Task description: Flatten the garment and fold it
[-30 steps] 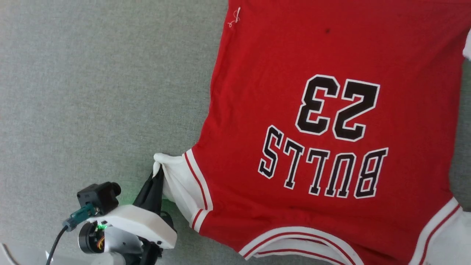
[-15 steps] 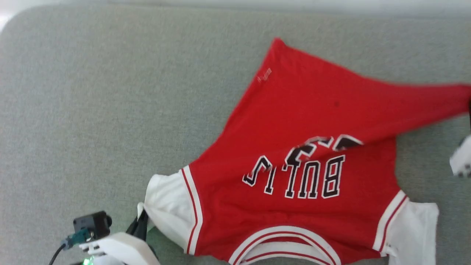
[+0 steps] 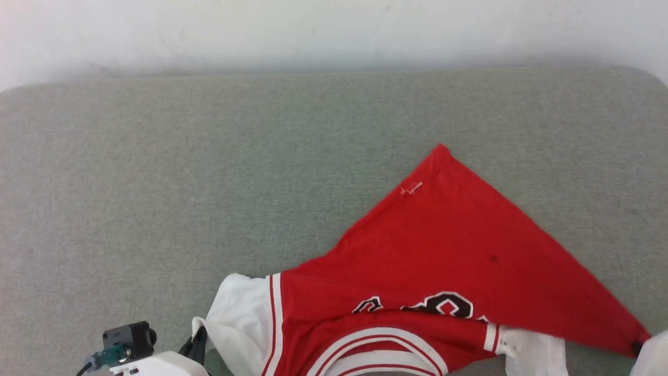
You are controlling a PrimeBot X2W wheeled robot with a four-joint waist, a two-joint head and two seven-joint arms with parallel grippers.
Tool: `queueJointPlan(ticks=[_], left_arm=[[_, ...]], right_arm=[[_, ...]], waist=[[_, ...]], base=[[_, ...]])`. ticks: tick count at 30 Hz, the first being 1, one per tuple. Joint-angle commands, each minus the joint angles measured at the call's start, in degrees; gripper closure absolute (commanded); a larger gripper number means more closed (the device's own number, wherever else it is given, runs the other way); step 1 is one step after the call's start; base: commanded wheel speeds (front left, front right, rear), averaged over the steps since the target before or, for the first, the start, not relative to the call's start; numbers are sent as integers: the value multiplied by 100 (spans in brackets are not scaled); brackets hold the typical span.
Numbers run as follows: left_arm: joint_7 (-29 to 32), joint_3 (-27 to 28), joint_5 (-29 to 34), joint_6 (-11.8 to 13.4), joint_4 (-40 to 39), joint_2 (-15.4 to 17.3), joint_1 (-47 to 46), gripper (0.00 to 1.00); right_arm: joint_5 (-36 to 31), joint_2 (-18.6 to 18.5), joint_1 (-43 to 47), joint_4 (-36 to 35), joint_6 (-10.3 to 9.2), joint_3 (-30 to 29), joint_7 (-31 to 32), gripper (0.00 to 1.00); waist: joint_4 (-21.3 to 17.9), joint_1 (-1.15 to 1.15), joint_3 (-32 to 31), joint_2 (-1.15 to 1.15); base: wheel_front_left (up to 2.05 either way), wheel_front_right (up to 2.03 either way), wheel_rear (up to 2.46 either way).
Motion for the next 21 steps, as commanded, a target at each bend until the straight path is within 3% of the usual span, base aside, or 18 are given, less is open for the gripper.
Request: queueJointPlan(ticks=[1,4,5,6,7,10,13,17,21], left_arm=[[22,6,-20,34,-32,42,23,100],[37,0,-32,39,-50,49,23,100],[39,3,-35,43,-56,53,27,100],[38,8,-37,48,-63,58,35,100],[37,11,-41,52,-69,62,46,100],[49,6,-53,54,-84,73,59,100],[58,1,-55,56,-90,83,34,100],[60,-20,-58,44,-106,83,-24,100],[54,-58,-48,25,-116,75,-101,100]], right_arm=[[52,28,93,-40,-12,-41,198,100],[147,66,205,-81,-12,-55,592,100],[154,71,209,-145,-12,-54,600,76],[147,74,188,-226,-12,-47,523,29],[120,76,157,-305,-12,-47,393,0],[13,78,-68,-533,-12,7,-357,0],[-21,-21,-376,-627,-12,420,-1302,0],[86,-354,-925,-595,-12,1391,-2529,0],[203,-759,-1600,-161,-12,2431,-3289,0]], waist=[[-109,1,-102,0],[-135,1,-108,0],[-144,1,-106,0],[-152,1,-103,0],[-158,1,-100,0],[-154,1,-83,0],[-136,1,-58,0],[-95,1,24,0],[-8,1,156,0]], base=[[0,0,0],[0,0,0],[0,0,0],[0,0,0],[0,0,0],[0,0,0],[0,0,0],[0,0,0],[0,0,0]])
